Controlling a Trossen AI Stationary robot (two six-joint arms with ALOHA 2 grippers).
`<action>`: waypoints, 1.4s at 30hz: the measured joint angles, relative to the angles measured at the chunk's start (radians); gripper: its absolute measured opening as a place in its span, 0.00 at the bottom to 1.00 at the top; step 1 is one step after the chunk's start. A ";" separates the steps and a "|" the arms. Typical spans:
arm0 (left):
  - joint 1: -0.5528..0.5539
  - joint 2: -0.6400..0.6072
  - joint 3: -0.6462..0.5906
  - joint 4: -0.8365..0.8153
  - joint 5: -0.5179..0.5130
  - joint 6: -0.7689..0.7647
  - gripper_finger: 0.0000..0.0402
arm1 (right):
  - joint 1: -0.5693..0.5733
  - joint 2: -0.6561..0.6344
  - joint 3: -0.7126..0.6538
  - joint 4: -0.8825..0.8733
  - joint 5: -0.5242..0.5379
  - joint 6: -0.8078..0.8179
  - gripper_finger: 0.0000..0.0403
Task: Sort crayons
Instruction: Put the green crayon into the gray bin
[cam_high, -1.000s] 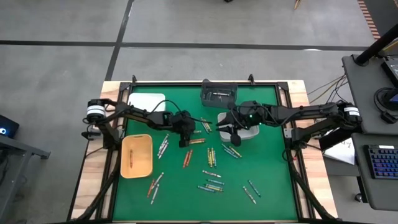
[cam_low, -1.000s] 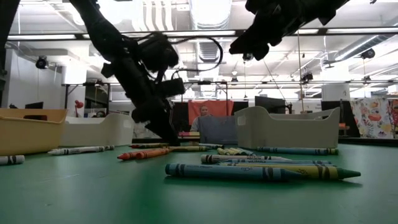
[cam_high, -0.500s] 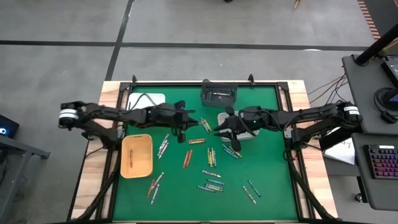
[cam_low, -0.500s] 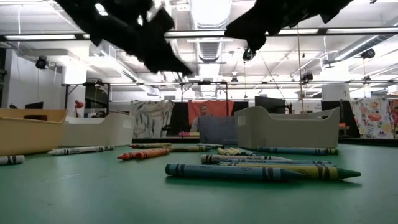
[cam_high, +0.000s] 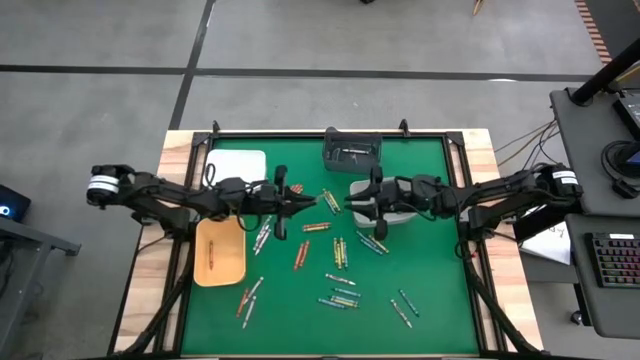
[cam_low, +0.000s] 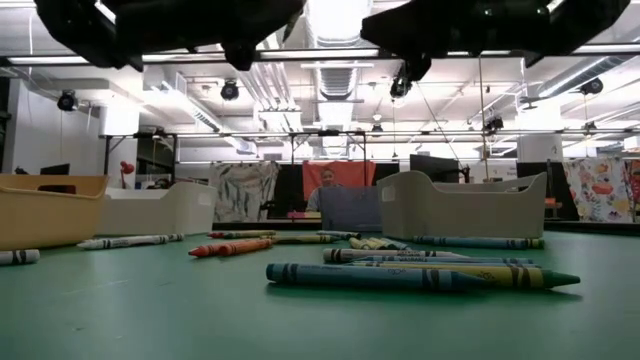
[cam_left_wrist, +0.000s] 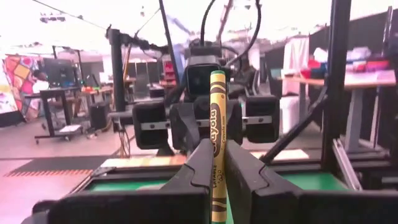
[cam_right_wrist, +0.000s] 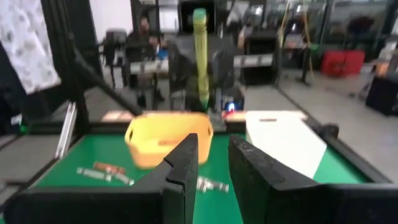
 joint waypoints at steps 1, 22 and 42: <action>0.000 0.012 0.003 0.011 0.000 -0.008 0.00 | 0.000 0.000 -0.004 0.026 0.002 0.000 0.20; -0.032 0.183 0.106 0.078 0.010 -0.011 0.00 | 0.000 0.006 0.016 0.110 0.024 0.026 0.29; -0.036 0.204 0.132 0.081 -0.097 0.037 0.00 | 0.000 0.133 0.116 0.115 0.022 0.041 0.30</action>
